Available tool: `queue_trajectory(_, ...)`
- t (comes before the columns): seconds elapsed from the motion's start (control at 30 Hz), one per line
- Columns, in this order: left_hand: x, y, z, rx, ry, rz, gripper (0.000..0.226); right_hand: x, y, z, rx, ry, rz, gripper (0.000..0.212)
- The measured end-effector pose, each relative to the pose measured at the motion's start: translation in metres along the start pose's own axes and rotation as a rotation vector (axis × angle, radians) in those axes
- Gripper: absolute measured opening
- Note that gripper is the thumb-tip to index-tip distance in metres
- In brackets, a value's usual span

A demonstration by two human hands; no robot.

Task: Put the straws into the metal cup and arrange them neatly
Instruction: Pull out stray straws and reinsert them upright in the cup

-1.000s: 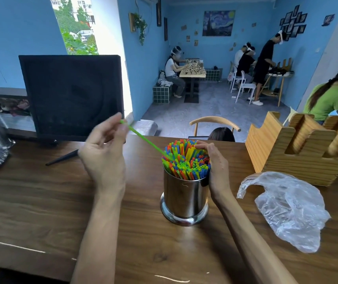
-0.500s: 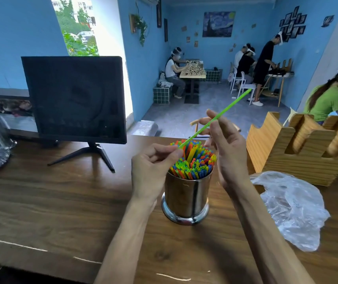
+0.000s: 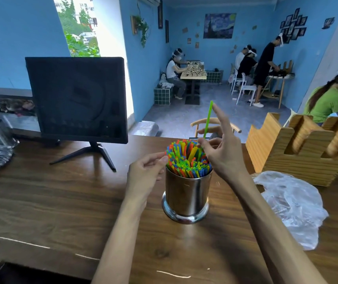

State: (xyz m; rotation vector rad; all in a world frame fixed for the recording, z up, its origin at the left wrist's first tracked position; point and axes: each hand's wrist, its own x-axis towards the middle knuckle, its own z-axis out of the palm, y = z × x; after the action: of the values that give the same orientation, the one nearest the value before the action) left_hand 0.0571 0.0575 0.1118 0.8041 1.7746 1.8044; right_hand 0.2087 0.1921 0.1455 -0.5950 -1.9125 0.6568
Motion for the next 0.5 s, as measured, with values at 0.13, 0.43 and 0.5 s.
queue_trajectory(0.13,0.0002,0.0017,-0.0028,0.007,0.038,0.036,0.011,-0.0029,0.0007,-0.0005,-0.064,-0.037,0.028,0.111)
queue_trajectory(0.43,0.0012,0.0064,-0.0032,0.19,0.033,0.107,0.008,-0.0059,0.0009,-0.0011,-0.204,-0.062,0.036,0.121)
queue_trajectory(0.5,0.0004,0.0072,-0.0024,0.171,0.031,0.12,0.008,-0.0062,-0.0012,-0.0013,-0.23,-0.056,0.009,0.092)
